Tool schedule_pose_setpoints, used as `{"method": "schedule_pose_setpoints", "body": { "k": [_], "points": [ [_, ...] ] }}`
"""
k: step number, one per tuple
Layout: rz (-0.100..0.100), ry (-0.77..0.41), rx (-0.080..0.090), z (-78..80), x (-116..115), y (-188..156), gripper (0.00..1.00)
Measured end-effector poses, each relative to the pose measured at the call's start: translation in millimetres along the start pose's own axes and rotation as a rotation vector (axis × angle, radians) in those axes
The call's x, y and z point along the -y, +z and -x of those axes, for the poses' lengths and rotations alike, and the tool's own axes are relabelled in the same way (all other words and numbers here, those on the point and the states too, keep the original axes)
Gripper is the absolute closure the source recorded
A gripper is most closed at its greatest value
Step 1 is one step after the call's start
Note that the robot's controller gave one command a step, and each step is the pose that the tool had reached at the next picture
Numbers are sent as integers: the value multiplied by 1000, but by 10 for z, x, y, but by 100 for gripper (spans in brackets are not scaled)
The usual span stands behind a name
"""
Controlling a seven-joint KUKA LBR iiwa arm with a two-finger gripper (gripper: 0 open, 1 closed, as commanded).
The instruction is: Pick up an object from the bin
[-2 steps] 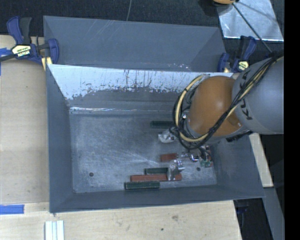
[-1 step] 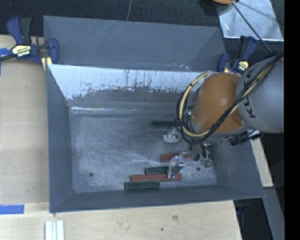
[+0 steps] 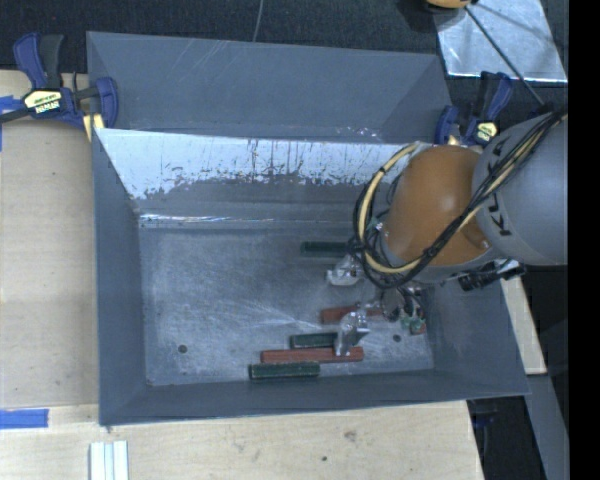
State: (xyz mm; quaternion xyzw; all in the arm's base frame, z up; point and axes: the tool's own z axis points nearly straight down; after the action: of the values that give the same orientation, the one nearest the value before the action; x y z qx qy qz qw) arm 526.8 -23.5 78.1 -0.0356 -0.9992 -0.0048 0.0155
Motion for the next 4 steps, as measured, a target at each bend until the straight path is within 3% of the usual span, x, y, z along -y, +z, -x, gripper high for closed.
{"method": "schedule_pose_setpoints", "body": {
  "k": [1,3,4],
  "points": [
    [-2,-1,-2,-17,1,-24,100],
    [-6,-1,36,13,5,-197,100],
    [-8,-1,30,-8,12,-297,100]
  ]
}}
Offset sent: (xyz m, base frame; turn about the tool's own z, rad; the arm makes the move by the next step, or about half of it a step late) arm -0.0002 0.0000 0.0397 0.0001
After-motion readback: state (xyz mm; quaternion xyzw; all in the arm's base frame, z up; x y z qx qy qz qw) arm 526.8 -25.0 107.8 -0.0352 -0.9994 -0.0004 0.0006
